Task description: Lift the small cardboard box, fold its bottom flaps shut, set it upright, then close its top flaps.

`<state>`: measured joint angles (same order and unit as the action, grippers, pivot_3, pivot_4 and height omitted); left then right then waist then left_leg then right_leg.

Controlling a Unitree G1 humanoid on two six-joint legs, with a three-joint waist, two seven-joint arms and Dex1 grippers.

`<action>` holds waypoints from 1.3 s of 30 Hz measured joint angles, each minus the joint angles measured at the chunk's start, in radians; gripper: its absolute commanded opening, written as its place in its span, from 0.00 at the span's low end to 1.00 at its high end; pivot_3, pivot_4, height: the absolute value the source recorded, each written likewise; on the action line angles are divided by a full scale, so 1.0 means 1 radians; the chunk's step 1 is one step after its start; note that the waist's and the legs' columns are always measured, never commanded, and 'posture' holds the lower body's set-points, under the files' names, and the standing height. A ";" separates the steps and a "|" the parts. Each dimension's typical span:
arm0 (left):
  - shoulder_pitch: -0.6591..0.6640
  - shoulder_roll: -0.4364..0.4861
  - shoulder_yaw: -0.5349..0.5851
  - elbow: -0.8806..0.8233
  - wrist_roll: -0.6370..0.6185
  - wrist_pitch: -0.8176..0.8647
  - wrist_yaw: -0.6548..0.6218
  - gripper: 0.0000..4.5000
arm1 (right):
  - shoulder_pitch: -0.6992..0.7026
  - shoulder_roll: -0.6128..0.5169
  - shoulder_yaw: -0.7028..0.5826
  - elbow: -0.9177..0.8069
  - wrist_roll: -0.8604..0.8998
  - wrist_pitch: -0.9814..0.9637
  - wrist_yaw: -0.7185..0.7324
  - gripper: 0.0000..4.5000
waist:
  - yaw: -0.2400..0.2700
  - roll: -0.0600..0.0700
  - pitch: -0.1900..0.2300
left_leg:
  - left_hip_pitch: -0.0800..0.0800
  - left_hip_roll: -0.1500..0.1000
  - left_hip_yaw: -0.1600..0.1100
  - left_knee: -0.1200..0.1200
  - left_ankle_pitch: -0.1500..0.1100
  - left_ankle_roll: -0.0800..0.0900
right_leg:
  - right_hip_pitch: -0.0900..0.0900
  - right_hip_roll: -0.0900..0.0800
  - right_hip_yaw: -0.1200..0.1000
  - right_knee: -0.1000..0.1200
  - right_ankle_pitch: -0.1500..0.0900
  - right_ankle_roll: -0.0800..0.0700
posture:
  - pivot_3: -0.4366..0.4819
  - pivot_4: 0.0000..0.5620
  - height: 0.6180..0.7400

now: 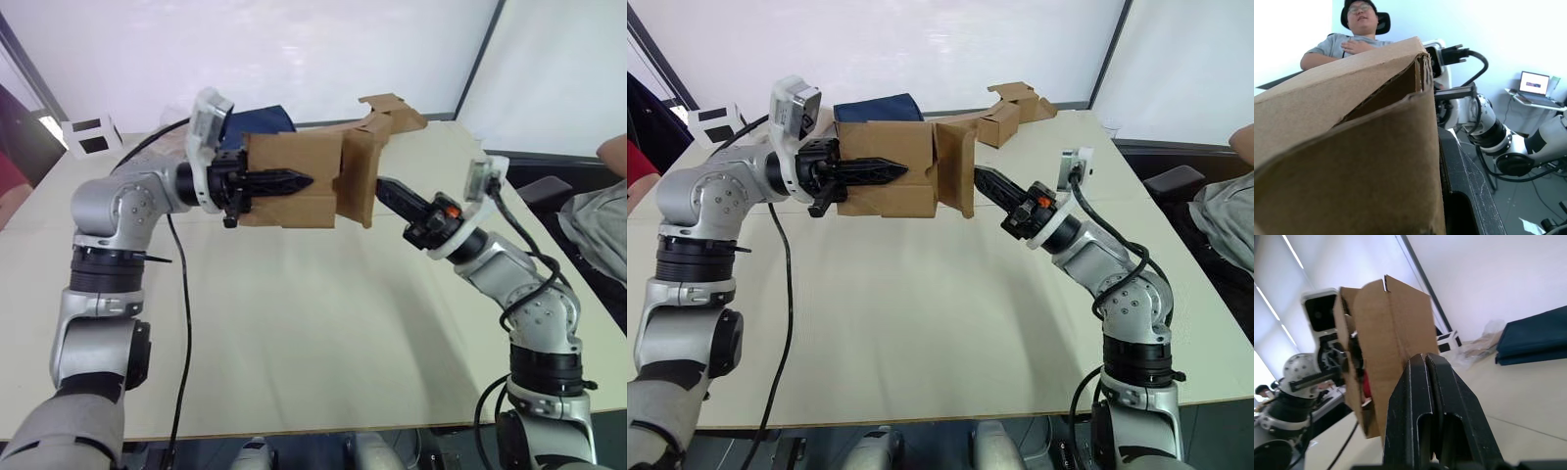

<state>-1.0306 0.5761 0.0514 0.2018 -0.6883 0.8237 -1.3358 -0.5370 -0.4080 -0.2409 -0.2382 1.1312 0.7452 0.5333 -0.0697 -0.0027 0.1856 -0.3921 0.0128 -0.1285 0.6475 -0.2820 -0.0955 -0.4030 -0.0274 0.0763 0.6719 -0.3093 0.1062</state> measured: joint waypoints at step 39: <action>0.015 0.000 0.000 -0.002 -0.001 0.002 0.012 0.00 | 0.088 0.213 0.039 -0.046 0.206 -0.023 -0.173 0.11 | -0.001 0.000 0.000 | 0.000 0.000 0.000 0.000 0.000 0.000 | 0.000 0.000 0.000 0.000 0.000 0.000 | 0.48 0.27 1.00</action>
<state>-1.0152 0.5758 0.0516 0.1997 -0.6892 0.8252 -1.3242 -0.4493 -0.1954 -0.2016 -0.2842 1.3375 0.7226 0.3602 -0.0706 -0.0026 0.1856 -0.3920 0.0129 -0.1286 0.6474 -0.2819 -0.0955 -0.4032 -0.0272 0.0763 0.6720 -0.3094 0.1062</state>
